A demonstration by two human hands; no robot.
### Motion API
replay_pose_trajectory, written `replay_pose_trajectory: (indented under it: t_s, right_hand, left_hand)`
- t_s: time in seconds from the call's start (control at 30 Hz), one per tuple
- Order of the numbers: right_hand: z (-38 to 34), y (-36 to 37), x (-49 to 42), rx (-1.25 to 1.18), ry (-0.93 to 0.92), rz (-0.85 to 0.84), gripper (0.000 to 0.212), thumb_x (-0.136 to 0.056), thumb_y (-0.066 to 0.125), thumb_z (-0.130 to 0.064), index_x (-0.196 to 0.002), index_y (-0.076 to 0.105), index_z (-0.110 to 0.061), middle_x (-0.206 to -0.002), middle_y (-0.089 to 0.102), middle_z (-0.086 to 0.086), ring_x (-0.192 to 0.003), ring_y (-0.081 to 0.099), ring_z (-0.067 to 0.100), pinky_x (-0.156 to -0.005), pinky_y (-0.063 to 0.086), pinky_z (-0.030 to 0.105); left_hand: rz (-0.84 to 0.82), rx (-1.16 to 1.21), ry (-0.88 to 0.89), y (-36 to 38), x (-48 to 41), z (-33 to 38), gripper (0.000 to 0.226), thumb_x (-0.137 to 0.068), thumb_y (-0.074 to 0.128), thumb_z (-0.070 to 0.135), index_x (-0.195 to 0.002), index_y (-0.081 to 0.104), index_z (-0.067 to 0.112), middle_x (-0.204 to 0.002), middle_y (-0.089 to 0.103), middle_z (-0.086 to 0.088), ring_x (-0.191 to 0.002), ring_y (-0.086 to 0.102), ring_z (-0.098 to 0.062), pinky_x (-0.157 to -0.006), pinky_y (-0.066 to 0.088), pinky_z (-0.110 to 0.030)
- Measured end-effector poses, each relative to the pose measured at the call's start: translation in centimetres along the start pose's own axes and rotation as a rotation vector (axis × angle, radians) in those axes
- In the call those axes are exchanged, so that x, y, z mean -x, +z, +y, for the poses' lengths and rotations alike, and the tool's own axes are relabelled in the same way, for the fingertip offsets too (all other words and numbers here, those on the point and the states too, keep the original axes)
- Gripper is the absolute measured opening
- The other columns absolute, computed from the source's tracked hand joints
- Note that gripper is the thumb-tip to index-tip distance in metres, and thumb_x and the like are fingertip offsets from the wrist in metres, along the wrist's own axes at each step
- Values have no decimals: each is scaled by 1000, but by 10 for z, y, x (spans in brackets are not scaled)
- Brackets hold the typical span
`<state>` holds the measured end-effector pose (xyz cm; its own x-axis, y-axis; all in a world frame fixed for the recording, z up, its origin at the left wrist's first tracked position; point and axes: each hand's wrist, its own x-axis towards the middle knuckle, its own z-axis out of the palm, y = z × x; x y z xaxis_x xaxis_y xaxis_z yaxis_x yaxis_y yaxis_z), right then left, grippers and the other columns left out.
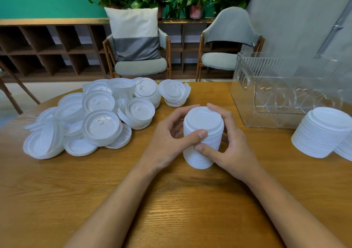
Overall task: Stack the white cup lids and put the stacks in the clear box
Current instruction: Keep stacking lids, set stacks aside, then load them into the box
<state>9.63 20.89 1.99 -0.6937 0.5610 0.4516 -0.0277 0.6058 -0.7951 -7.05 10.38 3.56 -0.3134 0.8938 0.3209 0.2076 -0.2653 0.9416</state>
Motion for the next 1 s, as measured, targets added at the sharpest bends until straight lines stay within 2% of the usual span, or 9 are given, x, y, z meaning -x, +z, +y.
replay_pose_trajectory:
  t_s: [0.2,0.3,0.37,0.47,0.57,0.63,0.73,0.83,1.0]
  right_hand:
    - [-6,13,17,117,42,110,126,-69,92,-48,-158,2,-57,-157,37,-21,-143,42,-1,-112,42,23]
    - [-4,21,22,224,31,92,127,-71,95,-42,-158,3,-55,-159,26,-30,-148,33,-1,-117,34,21]
    - [-2,24,22,235,27,94,123,-73,95,-37,-158,8,-52,-157,28,-33,-146,36,-3,-116,33,16]
    - [-2,22,22,242,46,120,120,-71,96,-32,-156,13,-52,-151,33,-37,-139,38,-13,-108,32,5]
    - [-1,14,25,264,70,162,118,-71,96,-31,-156,16,-49,-153,35,-32,-140,40,-7,-109,34,9]
    - [0,5,28,296,73,207,118,-70,96,-30,-155,16,-48,-153,30,-36,-141,38,-7,-111,35,14]
    - [3,-16,35,345,101,273,118,-71,96,-30,-155,16,-46,-156,34,-25,-143,40,3,-113,40,32]
    - [3,-38,41,394,140,351,116,-72,96,-30,-156,17,-42,-155,37,-16,-139,42,5,-112,42,36]
    - [11,-69,44,467,198,469,114,-73,95,-29,-156,17,-41,-153,33,-21,-138,40,10,-113,42,49]
  left_hand:
    - [51,23,49,9,4,-14,60,-88,74,43,-142,57,23,-137,67,9,-131,61,-11,-107,49,-26]
    - [50,-1,53,9,4,-20,67,-89,71,58,-144,57,22,-138,66,8,-133,60,-12,-109,48,-27]
    - [36,-27,72,7,3,-23,74,-94,54,73,-146,55,21,-142,64,9,-136,57,-10,-110,45,-25]
    - [122,-44,11,3,1,-28,62,-102,35,71,-140,61,29,-135,68,11,-127,62,-9,-105,51,-36]
    - [248,-168,-47,-4,-2,-37,42,-108,41,54,-109,75,29,-97,75,8,-92,70,-11,-87,56,-42]
    - [211,-283,-52,-4,-1,-39,27,-108,54,35,-94,76,29,-82,73,8,-79,67,-9,-77,54,-35]
    - [102,-392,-12,1,3,-36,21,-102,66,22,-83,77,23,-69,70,7,-63,58,-2,-63,42,-15]
    - [37,-468,41,3,5,-37,22,-98,70,16,-76,74,18,-61,63,5,-58,52,-2,-61,37,-11]
    - [-74,-560,70,4,4,-44,25,-97,70,22,-72,69,21,-56,54,11,-57,50,-5,-59,36,-14]
